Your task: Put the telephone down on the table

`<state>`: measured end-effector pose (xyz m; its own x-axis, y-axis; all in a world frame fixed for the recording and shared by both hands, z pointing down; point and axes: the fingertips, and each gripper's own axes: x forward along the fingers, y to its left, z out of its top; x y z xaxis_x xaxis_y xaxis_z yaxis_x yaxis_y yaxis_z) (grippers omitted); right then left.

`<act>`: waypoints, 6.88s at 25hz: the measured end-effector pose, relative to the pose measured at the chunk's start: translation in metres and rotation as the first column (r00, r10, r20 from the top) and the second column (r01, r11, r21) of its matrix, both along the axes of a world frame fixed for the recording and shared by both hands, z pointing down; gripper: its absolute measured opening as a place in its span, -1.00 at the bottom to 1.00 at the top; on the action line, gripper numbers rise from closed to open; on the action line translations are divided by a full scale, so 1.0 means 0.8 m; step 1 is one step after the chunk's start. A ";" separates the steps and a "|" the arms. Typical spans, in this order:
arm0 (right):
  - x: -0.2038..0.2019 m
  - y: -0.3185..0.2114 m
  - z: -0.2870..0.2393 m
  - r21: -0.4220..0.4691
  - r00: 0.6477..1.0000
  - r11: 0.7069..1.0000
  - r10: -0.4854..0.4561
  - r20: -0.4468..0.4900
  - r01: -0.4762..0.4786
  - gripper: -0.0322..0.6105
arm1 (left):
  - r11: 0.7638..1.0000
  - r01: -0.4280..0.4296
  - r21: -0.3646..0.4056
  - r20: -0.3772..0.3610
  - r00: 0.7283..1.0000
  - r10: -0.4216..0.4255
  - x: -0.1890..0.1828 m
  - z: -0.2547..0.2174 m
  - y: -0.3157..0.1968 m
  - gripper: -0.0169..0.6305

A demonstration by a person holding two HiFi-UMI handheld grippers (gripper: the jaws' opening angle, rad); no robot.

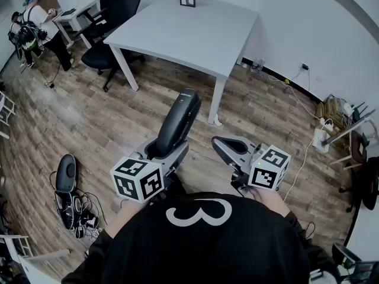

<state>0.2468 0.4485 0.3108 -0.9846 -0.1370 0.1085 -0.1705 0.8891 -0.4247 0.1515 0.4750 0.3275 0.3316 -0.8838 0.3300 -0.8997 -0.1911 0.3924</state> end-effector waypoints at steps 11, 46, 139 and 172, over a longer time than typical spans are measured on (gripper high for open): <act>-0.014 -0.013 0.012 -0.011 1.000 1.000 0.002 -0.016 -0.002 -0.88 | 1.000 -0.004 -0.013 -0.018 1.000 0.004 -0.012 0.012 -0.014 -0.06; -0.303 -0.242 0.018 -0.074 0.988 0.986 0.146 -0.049 -0.149 -0.88 | 0.995 -0.100 -0.005 -0.077 0.992 0.099 -0.318 0.022 -0.261 -0.06; -0.297 -0.739 0.109 -0.331 0.897 0.835 0.428 -0.110 -0.440 -0.88 | 0.932 -0.155 -0.328 0.144 0.967 0.211 -0.391 0.212 -0.860 -0.06; -0.284 -0.744 0.139 -0.393 0.889 0.800 0.440 -0.128 -0.453 -0.88 | 0.925 -0.076 -0.373 0.382 0.896 0.228 -0.396 0.279 -0.871 -0.05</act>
